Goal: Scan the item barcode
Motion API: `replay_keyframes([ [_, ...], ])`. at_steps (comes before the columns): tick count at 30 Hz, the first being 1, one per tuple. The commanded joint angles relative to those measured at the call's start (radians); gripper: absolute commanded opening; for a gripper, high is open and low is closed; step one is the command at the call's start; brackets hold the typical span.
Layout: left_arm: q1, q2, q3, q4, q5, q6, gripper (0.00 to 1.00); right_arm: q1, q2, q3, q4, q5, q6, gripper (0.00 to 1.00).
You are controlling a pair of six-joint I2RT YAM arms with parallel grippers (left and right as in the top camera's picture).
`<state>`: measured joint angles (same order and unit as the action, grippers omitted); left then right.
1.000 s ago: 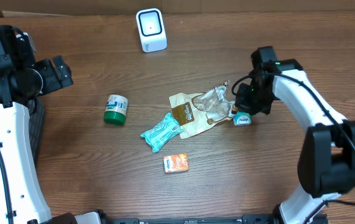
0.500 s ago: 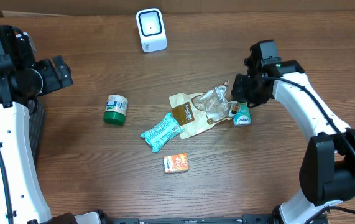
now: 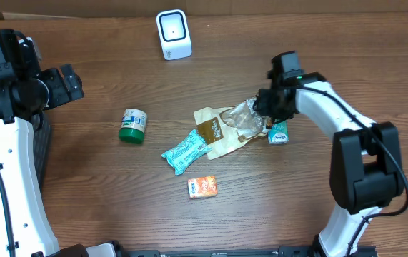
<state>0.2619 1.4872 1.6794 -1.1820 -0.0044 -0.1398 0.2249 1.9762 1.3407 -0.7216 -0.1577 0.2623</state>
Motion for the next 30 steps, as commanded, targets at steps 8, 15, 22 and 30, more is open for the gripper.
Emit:
replay_keyframes([
  [8,0.001,-0.016,-0.002,0.003,-0.005,0.005,0.99,0.084,-0.001,0.003,0.01,-0.211,-0.181,0.22],
  [15,0.001,-0.016,-0.002,0.003,-0.005,0.005,0.99,0.025,-0.043,0.104,-0.123,-0.256,-0.163,0.27],
  [22,0.001,-0.016,-0.002,0.003,-0.005,0.005,1.0,-0.091,-0.154,0.218,-0.342,-0.251,-0.154,0.31],
  [30,0.001,-0.016,-0.002,0.003,-0.005,0.005,1.0,-0.224,-0.162,0.103,-0.454,-0.105,-0.067,0.37],
])
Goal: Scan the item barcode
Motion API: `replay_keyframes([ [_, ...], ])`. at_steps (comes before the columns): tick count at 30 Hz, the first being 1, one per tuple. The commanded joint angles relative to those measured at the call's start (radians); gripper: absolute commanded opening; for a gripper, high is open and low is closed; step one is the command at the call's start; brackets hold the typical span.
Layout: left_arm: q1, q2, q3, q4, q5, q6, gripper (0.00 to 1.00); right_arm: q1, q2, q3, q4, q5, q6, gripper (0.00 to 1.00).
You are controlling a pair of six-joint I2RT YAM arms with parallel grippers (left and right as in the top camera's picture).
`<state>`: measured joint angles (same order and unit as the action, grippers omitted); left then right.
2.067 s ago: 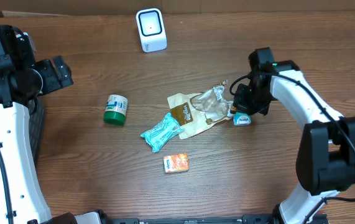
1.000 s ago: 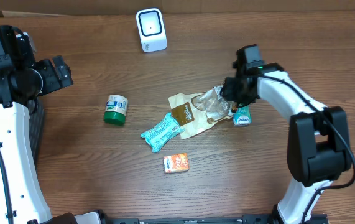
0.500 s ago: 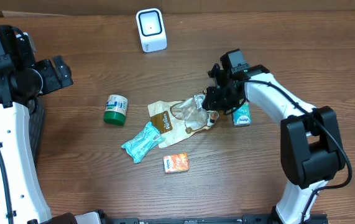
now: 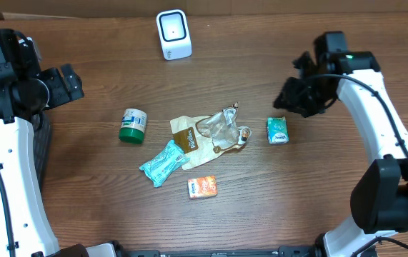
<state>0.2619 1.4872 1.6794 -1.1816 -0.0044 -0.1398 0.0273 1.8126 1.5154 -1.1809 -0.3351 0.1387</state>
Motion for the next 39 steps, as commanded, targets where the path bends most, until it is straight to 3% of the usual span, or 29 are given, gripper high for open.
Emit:
replay_keyframes([
  [1,0.001,-0.016,-0.002,0.003,-0.005,0.005,0.99,-0.035,0.002,-0.105,0.021,0.061,0.056,0.36],
  [11,0.001,-0.016,-0.002,0.003,-0.005,0.005,1.0,-0.045,0.002,-0.334,0.205,-0.006,0.052,0.31],
  [20,0.001,-0.016,-0.002,0.003,-0.005,0.005,1.0,-0.045,0.002,-0.414,0.34,0.031,0.071,0.31],
  [39,0.001,-0.016,-0.002,0.003,-0.005,0.005,0.99,-0.045,0.002,-0.483,0.437,0.005,0.078,0.31],
])
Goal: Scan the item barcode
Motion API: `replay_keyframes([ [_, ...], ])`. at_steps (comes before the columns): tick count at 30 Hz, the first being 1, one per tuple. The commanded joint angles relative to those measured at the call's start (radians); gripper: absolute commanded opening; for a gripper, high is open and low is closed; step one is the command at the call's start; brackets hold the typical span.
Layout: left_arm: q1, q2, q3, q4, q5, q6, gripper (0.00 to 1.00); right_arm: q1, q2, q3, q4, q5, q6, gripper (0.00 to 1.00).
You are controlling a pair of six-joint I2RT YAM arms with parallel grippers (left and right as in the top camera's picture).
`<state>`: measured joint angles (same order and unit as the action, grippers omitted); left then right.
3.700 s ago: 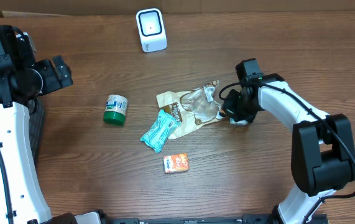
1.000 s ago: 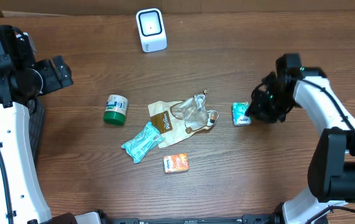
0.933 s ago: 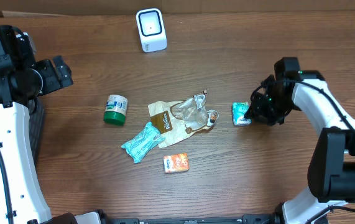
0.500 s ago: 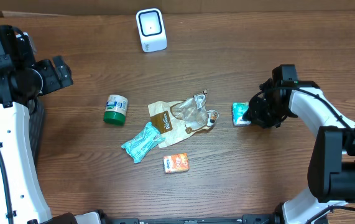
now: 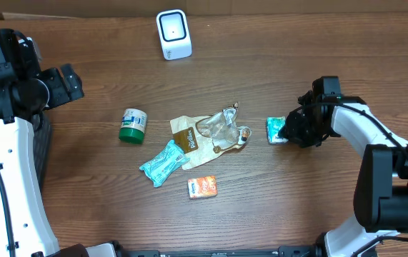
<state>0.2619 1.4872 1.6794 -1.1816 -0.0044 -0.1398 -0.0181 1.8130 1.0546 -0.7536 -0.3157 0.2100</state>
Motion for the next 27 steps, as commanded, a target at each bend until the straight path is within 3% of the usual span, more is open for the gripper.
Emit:
replay_keyframes([
  [1,0.001,-0.016,-0.002,0.003,-0.005,0.005,0.99,0.001,0.001,-0.024,0.013,-0.025,0.007,0.31],
  [8,0.001,-0.016,-0.002,0.003,-0.005,0.005,1.0,0.001,0.001,-0.041,0.048,-0.03,0.007,0.27],
  [10,0.001,-0.016,-0.002,0.003,-0.006,0.005,1.0,0.001,0.001,-0.06,0.072,-0.03,0.018,0.21],
  [12,0.001,-0.016,-0.002,0.003,-0.005,0.005,0.99,0.001,0.001,-0.078,0.091,-0.031,0.034,0.04],
  [21,0.001,-0.016,-0.002,0.003,-0.005,0.005,1.0,-0.014,-0.047,-0.053,0.033,-0.163,0.024,0.04],
  [27,0.001,-0.016,-0.002,0.003,-0.005,0.005,1.0,-0.05,-0.181,0.007,-0.053,-0.42,-0.047,0.04],
])
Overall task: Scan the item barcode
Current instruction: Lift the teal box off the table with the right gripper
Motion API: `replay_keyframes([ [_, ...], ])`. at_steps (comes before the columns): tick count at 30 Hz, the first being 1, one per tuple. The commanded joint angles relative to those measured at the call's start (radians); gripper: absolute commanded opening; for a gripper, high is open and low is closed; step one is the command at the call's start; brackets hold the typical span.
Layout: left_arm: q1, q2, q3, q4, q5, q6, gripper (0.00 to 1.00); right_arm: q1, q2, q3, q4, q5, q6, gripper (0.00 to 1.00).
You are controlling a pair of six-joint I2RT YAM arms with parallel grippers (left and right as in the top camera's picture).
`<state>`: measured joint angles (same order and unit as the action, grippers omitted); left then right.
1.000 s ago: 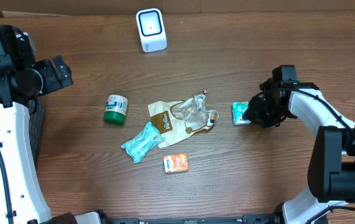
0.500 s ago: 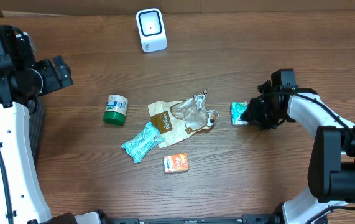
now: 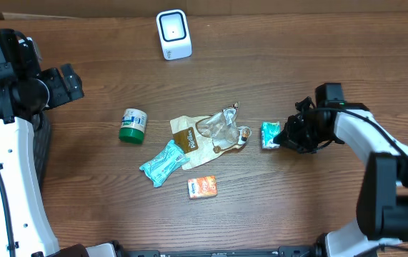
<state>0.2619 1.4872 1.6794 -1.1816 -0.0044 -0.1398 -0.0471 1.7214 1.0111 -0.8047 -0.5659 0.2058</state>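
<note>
A small teal box (image 3: 269, 135) lies on the wooden table (image 3: 318, 64), right of centre. My right gripper (image 3: 282, 138) reaches in low from the right, its dark fingertips against the box's right end; the overhead view does not show whether they are shut on it. The white barcode scanner (image 3: 173, 34) stands at the back, left of centre. My left gripper (image 3: 70, 82) hangs at the far left, away from every item, and its jaw state is not readable.
Just left of the teal box lies a tan bag with crumpled clear plastic (image 3: 214, 132). A light blue wrapped packet (image 3: 166, 163), an orange box (image 3: 203, 187) and a green and white jar (image 3: 133, 125) are spread across the middle and left.
The teal box has shifted a little left and toward the front and looks narrower. My right gripper has dropped slightly and its fingertips now cover the box's right end.
My right gripper was first at the bag and plastic beside the teal box. Then the bag and the blue packet lay further left and the gripper hung off to the right. It then came low beside the teal box, and now touches it.
</note>
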Motion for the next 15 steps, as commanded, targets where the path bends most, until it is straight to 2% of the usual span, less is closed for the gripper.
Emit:
replay_keyframes([
  [1,0.001,-0.016,-0.002,0.003,-0.005,0.005,1.0,-0.027,-0.113,0.055,-0.003,-0.229,-0.045,0.04],
  [11,0.001,-0.016,-0.002,0.003,-0.005,0.005,1.0,-0.037,-0.173,0.056,0.126,-0.883,-0.049,0.04],
  [15,0.001,-0.016,-0.002,0.003,-0.005,0.005,1.0,-0.037,-0.173,0.056,0.175,-0.991,0.005,0.04],
])
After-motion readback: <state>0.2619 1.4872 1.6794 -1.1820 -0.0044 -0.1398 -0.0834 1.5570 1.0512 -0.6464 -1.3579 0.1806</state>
